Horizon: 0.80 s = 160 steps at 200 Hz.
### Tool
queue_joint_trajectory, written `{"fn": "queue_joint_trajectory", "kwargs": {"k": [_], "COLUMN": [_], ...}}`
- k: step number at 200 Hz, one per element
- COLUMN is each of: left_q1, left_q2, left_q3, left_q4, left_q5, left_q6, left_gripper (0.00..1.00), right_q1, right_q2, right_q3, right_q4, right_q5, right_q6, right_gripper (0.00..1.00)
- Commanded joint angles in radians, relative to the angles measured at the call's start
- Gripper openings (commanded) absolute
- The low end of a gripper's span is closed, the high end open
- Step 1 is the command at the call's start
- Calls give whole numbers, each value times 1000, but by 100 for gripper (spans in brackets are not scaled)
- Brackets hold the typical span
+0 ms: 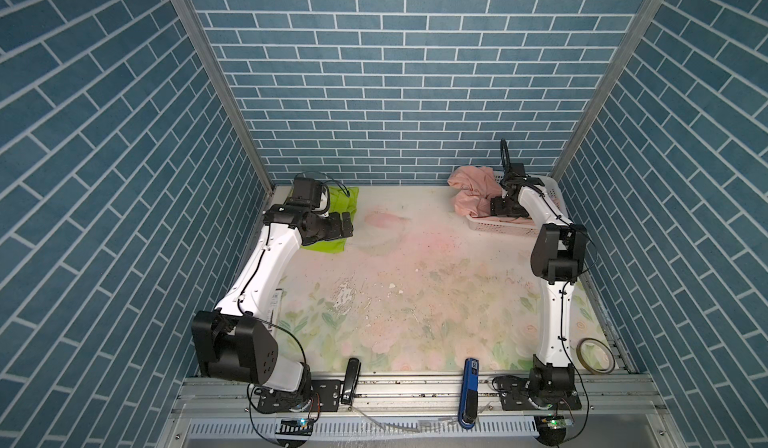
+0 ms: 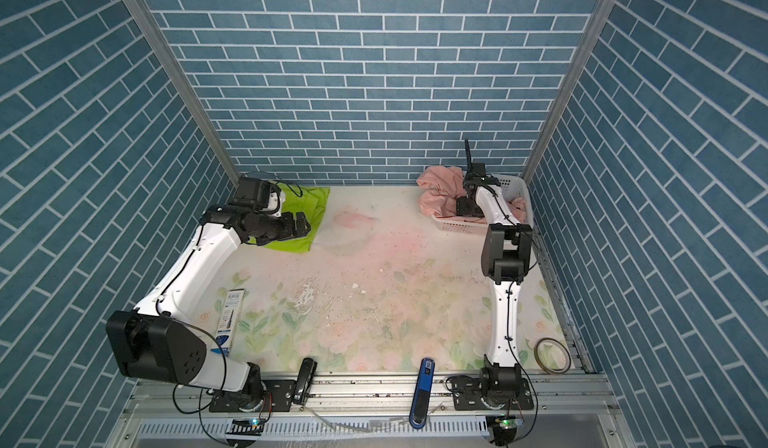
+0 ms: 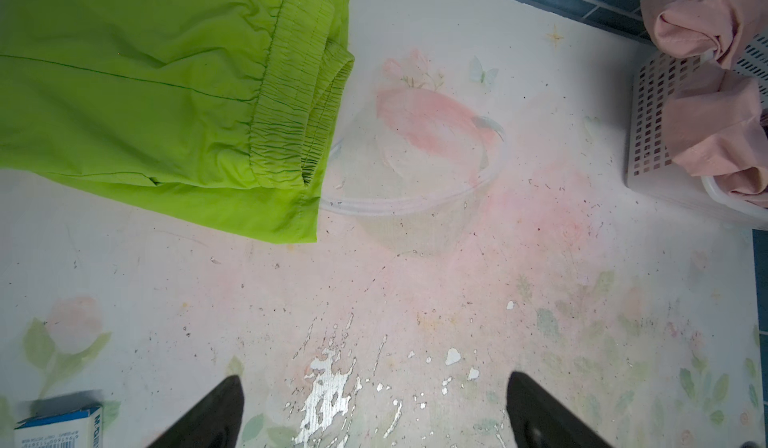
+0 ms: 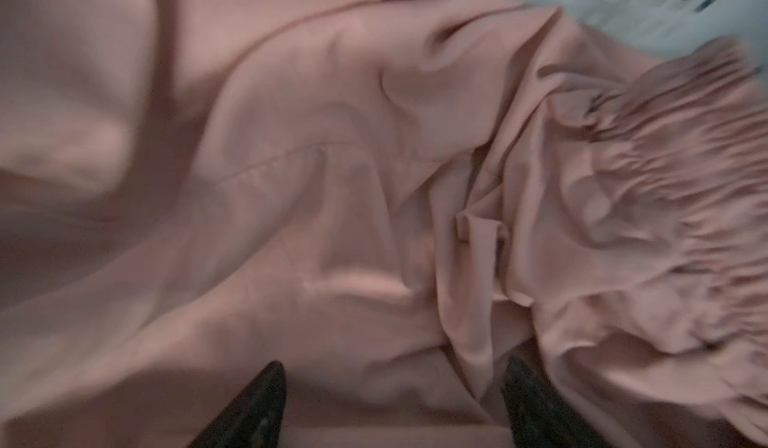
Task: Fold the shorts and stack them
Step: 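Grasp the pink shorts in the basket with the right gripper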
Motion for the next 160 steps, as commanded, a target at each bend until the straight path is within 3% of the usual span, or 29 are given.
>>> {"fn": "queue_joint_trajectory", "kwargs": {"k": [1, 32, 56, 73, 107, 160], "left_q1": [2, 4, 14, 21, 24, 24], "left_q2": [-40, -105, -123, -112, -105, -115], "left_q3": [17, 18, 9, 20, 19, -37], "left_q4": [-60, -94, -94, -105, -101, -43], "left_q5": [-4, -77, -79, -73, -65, -50], "left_q6": [-2, 11, 21, 29, 37, 48], "left_gripper": [100, 100, 100, 100, 100, 100], "right_q1": [-9, -25, -27, -28, -28, 3], "right_q2": [51, 114, 117, 84, -49, -293], "right_q3": [37, 69, 69, 65, 72, 54], "right_q4": [-15, -39, -52, -49, -18, 60], "right_q5": [-25, -71, -94, -119, -161, -326], "right_q6": [8, 9, 1, 1, 4, 56], "right_gripper": [81, 65, 24, 0, 0, 0]}}
